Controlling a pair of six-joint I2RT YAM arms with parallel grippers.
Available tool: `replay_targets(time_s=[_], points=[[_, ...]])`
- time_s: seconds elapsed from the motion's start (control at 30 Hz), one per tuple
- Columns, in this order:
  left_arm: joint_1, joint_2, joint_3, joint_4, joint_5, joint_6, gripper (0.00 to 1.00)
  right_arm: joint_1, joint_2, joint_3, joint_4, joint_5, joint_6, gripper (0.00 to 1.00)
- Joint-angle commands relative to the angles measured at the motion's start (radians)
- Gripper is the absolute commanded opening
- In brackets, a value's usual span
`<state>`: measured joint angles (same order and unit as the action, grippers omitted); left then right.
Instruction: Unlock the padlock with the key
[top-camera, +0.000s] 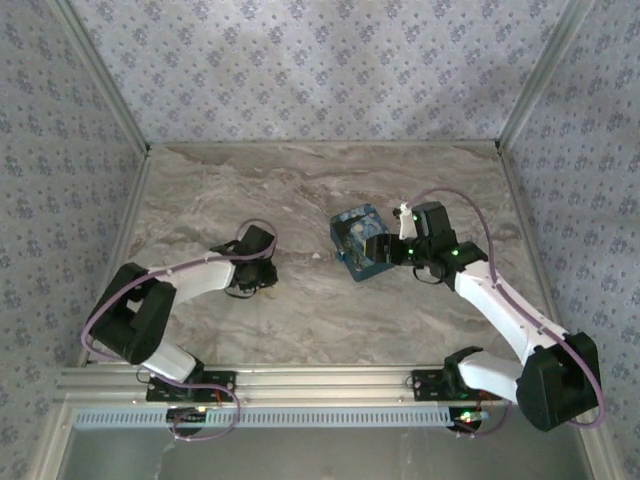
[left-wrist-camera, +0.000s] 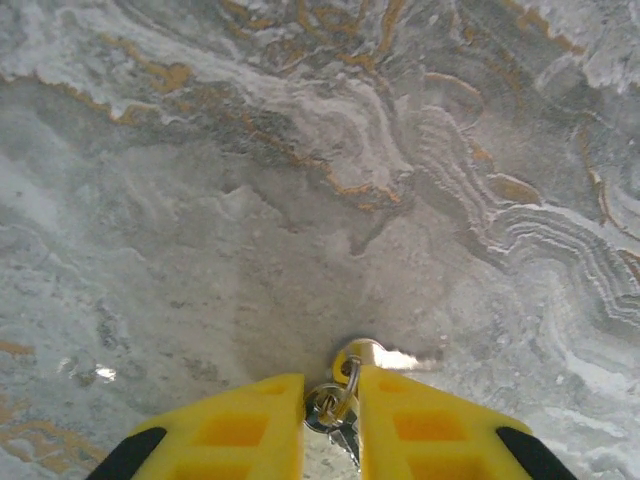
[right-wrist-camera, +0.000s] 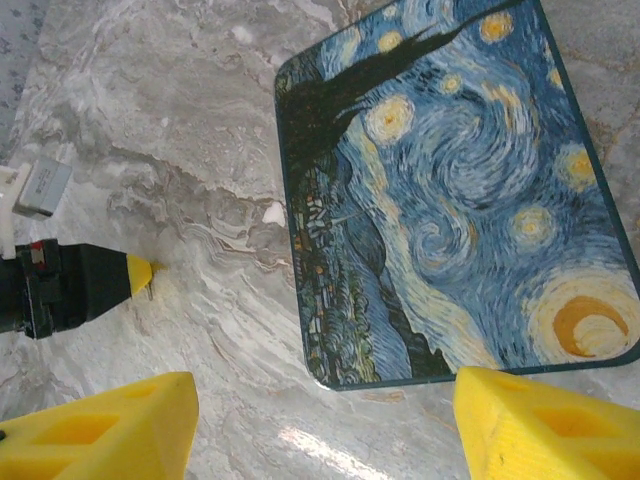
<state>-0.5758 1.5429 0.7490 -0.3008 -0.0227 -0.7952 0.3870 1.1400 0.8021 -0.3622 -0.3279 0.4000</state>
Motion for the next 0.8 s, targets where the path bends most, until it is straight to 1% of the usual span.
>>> replay_targets(time_s=[0.0, 0.1, 0.27, 0.37, 0.47, 0.57, 0.63, 0.77], points=[[-0.047, 0.108, 0.041, 0.154, 0.072, 0.009, 0.15, 0.006, -0.017, -0.021, -0.002, 0.016, 0.012, 0.7], [-0.084, 0.137, 0.091, 0.147, 0.084, 0.022, 0.11, 0.012, -0.022, -0.028, 0.001, 0.012, 0.015, 0.7], [-0.148, 0.169, 0.165, 0.114, 0.091, 0.045, 0.07, 0.03, -0.018, -0.027, 0.002, 0.021, 0.009, 0.7], [-0.162, 0.168, 0.178, 0.091, 0.074, 0.051, 0.06, 0.038, -0.014, -0.025, -0.001, 0.027, 0.004, 0.7], [-0.162, 0.148, 0.169, 0.082, 0.059, 0.051, 0.1, 0.04, -0.016, -0.023, -0.003, 0.029, 0.004, 0.7], [-0.162, 0.125, 0.172, 0.061, 0.045, 0.059, 0.2, 0.041, -0.018, -0.021, -0.004, 0.031, 0.002, 0.71], [-0.162, 0.113, 0.177, 0.055, 0.041, 0.066, 0.24, 0.041, -0.016, -0.021, -0.005, 0.032, 0.001, 0.71], [-0.162, 0.107, 0.192, 0.049, 0.039, 0.086, 0.26, 0.043, -0.013, -0.023, 0.004, 0.029, 0.007, 0.71]])
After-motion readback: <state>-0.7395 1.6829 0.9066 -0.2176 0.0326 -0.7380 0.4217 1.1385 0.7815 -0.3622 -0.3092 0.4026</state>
